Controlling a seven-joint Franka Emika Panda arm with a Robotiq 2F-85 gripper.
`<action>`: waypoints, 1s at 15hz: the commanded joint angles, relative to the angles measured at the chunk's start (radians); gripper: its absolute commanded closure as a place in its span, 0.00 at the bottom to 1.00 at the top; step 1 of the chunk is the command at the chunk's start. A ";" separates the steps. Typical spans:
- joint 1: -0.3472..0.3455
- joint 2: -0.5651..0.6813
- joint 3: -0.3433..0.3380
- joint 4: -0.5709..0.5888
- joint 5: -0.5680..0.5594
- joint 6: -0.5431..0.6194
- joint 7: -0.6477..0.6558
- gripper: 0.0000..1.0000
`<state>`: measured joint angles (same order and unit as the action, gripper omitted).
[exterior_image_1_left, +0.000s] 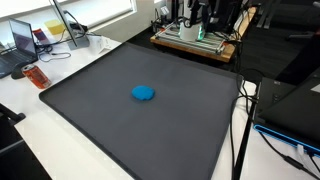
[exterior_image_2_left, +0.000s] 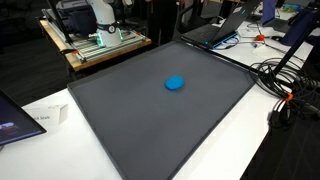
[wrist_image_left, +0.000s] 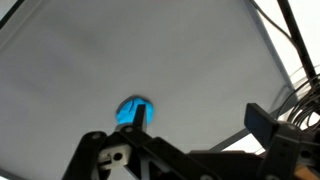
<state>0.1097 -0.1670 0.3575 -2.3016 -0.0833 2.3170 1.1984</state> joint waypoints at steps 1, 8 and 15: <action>0.002 0.096 0.000 0.064 -0.168 -0.016 0.215 0.00; 0.047 0.294 -0.093 0.219 -0.388 -0.090 0.361 0.00; 0.112 0.482 -0.206 0.408 -0.447 -0.187 0.283 0.00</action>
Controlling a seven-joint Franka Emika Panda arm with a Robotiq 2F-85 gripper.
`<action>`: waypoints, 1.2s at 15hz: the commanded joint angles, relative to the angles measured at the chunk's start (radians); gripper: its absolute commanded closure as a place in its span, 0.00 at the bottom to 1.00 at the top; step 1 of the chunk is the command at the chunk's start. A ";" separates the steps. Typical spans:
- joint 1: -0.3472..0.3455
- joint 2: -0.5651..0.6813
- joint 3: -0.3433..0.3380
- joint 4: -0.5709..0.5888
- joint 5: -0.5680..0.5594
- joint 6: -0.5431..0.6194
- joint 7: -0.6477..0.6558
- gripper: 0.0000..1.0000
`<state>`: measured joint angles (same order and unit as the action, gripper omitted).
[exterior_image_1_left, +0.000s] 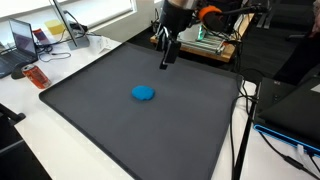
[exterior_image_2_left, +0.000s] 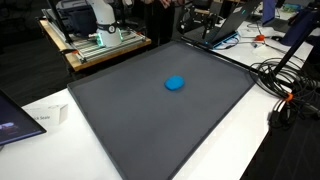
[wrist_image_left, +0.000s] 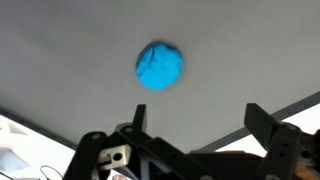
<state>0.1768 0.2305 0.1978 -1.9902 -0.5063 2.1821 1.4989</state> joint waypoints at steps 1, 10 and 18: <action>0.053 0.108 -0.059 0.116 -0.016 -0.055 -0.024 0.00; 0.113 0.264 -0.161 0.222 -0.009 -0.114 -0.031 0.00; 0.151 0.338 -0.168 0.292 0.089 -0.204 0.095 0.00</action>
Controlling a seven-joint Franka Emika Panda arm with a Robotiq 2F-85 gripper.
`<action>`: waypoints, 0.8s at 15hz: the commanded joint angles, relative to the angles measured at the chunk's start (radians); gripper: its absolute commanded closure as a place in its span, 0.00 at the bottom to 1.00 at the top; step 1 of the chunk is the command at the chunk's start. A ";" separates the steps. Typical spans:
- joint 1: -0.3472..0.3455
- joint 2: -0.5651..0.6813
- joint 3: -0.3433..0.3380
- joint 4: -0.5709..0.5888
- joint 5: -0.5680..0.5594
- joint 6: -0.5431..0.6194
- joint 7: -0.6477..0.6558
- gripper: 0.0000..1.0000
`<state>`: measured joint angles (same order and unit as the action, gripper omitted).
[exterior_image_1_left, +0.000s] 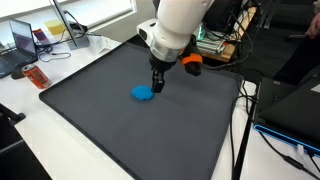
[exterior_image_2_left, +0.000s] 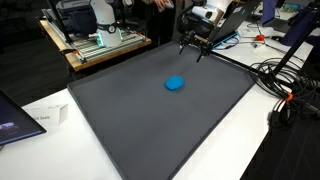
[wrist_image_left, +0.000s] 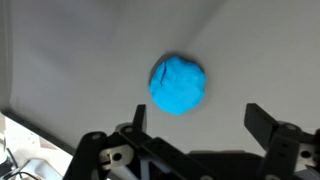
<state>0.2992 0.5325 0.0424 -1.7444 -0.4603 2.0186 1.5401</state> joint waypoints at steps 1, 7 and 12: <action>0.036 0.044 -0.015 0.050 0.048 -0.035 0.085 0.00; 0.093 0.088 -0.042 0.087 0.031 -0.046 0.296 0.00; 0.128 0.116 -0.057 0.126 0.006 -0.145 0.391 0.00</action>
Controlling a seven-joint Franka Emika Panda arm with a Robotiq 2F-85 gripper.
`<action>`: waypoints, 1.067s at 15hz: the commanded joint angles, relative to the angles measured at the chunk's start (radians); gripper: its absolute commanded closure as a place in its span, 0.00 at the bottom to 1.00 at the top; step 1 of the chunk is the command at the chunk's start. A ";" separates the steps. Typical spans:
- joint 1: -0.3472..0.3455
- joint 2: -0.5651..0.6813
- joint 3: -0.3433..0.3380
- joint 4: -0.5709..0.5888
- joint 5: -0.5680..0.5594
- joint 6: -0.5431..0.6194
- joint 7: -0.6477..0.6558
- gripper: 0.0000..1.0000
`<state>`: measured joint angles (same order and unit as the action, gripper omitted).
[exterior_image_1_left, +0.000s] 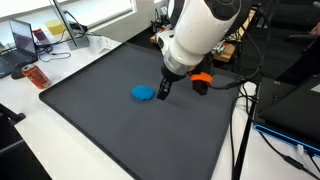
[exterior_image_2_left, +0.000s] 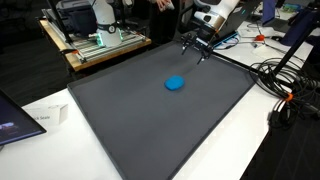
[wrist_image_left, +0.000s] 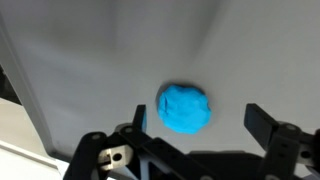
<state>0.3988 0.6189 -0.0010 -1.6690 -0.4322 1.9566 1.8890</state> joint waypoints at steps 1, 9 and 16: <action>0.003 0.007 0.003 0.012 -0.005 -0.029 0.011 0.00; 0.007 -0.015 -0.008 0.015 -0.060 -0.063 -0.030 0.00; -0.054 -0.067 -0.004 0.019 -0.117 -0.153 -0.413 0.00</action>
<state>0.3662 0.5842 -0.0134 -1.6451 -0.5265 1.8637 1.6203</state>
